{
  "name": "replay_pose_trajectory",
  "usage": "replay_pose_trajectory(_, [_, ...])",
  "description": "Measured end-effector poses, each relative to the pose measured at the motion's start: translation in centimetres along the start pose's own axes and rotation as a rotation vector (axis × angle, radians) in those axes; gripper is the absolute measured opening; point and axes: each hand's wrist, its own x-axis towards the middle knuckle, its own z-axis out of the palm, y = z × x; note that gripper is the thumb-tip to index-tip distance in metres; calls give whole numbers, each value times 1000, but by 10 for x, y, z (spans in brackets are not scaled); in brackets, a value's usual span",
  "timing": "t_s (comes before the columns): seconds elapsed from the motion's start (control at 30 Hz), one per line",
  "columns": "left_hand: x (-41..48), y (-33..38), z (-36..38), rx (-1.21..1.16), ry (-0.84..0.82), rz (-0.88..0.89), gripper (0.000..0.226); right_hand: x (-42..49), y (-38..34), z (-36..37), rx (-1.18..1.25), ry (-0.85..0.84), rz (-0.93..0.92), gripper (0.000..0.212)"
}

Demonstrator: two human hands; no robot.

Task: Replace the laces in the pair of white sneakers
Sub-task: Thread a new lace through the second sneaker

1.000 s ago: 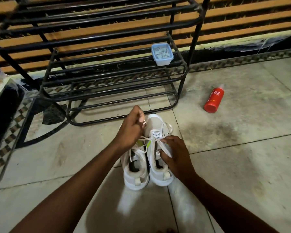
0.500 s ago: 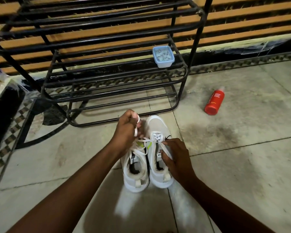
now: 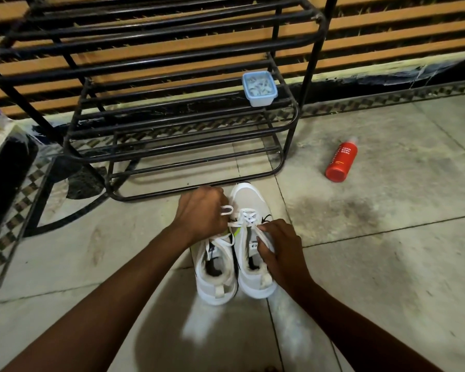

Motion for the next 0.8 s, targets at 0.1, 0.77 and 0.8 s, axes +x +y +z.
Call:
replay_pose_trajectory(0.1, [-1, -2, 11, 6, -49, 22, 27, 0, -3, -1, -10, -4, 14, 30])
replay_pose_trajectory(0.77, [-9, 11, -25, -622, 78, -92, 5, 15, -23, -15, 62, 62, 51, 31])
replay_pose_trajectory(0.8, [-10, 13, -31, -678, 88, -70, 4, 20, -27, -18, 101, 82, 46, 33])
